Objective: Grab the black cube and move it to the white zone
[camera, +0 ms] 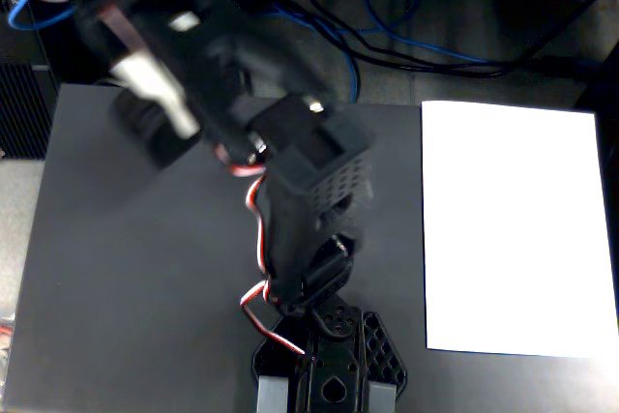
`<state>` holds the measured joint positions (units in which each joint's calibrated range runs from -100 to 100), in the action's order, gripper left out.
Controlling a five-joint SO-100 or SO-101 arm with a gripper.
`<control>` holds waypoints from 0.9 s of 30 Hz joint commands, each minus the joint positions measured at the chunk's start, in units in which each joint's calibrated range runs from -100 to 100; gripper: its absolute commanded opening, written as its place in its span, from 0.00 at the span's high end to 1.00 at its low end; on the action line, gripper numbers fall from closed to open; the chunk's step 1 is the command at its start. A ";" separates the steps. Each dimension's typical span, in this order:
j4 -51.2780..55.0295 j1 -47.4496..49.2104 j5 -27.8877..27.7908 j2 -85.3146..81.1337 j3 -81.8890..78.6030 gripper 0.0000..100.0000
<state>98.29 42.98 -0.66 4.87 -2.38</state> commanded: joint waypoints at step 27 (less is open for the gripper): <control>-1.98 -76.54 -12.07 -41.70 -17.93 0.98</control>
<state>98.80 -33.75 -12.35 -38.49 -16.54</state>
